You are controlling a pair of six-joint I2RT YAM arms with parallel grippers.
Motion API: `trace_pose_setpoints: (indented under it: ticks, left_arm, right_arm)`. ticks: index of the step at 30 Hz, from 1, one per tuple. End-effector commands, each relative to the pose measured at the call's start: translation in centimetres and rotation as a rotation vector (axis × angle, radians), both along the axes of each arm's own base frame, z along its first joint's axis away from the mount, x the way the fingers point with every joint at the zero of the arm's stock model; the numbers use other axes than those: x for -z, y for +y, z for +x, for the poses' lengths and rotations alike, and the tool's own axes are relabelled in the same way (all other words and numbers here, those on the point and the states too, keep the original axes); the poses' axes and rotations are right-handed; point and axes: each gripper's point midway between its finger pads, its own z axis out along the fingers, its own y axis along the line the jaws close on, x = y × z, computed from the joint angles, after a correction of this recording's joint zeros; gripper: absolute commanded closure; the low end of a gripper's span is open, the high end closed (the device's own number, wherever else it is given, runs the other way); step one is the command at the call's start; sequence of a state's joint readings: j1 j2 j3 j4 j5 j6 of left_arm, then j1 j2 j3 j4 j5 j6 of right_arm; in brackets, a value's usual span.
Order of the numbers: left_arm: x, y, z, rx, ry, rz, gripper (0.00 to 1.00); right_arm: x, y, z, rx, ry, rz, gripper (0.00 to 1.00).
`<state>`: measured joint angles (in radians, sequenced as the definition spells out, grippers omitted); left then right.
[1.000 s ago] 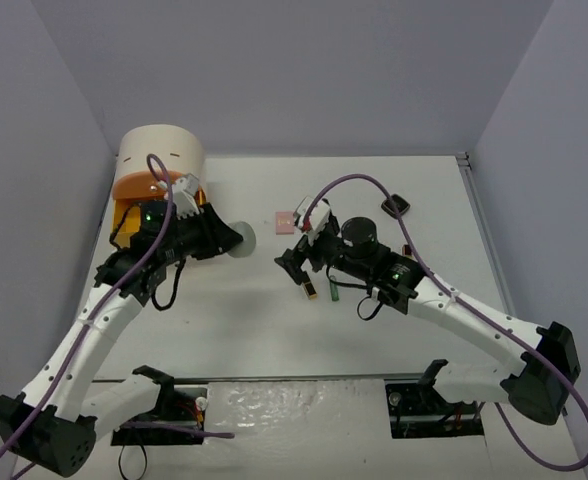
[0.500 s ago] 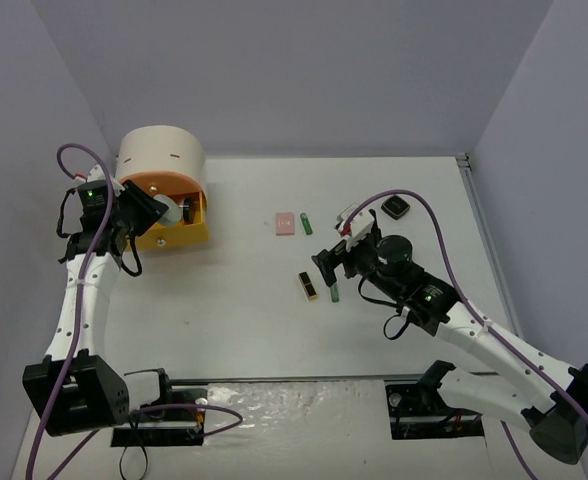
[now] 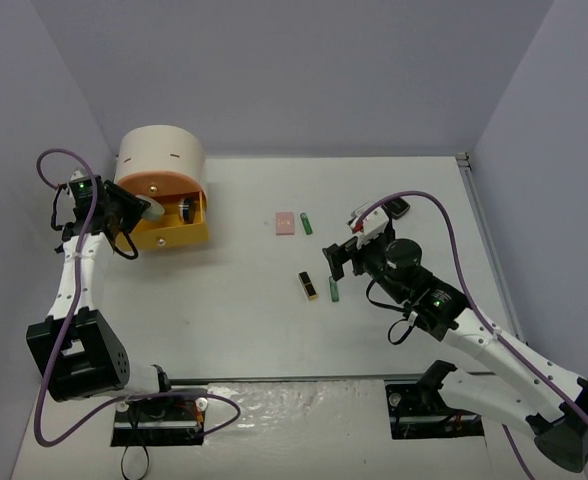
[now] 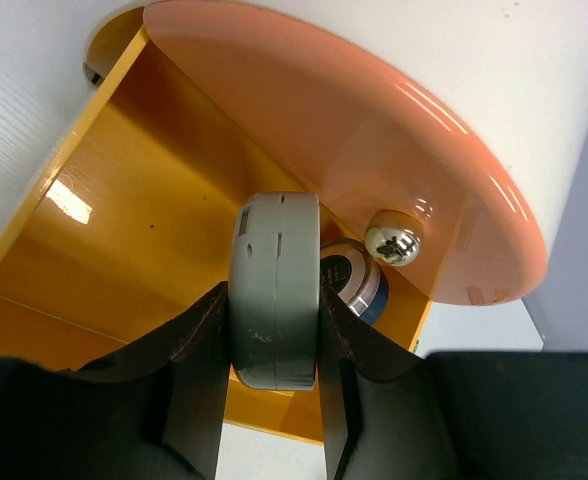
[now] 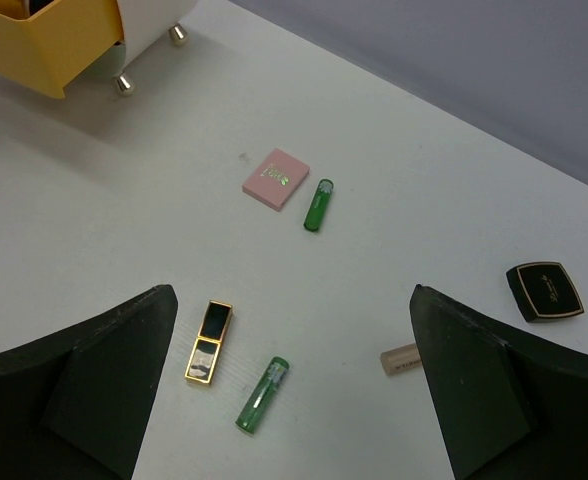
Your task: Organize the makeup
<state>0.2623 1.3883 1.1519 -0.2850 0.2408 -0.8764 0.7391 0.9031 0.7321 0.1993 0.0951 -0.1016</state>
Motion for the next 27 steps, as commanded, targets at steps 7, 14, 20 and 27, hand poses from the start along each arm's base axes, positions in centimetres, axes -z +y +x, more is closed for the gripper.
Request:
trace_pose_setpoints:
  ticks: [7,14,20,27]
  left_arm:
    - [-4.3,1.0,2.9,-0.058,-0.143,-0.021,0.65]
    - [-3.4,1.0,3.2,-0.06,-0.122,-0.035,0.5]
    - [-4.0,0.9,3.0,-0.056,-0.123,-0.031,0.44]
    - [-6.8,0.8,1.8,-0.032,-0.162,0.022,0.43]
  right_arm:
    - [-2.1,-0.7,0.8,0.056,-0.06,0.056,0.0]
    - [-2.2,-0.9,0.8,0.067,-0.062,0.055,0.0]
    - [-2.4,-1.1,0.8,0.077,-0.066,0.057,0.0]
    - [-2.4,-1.6,1.2,0.118,-0.058,0.055,0.0]
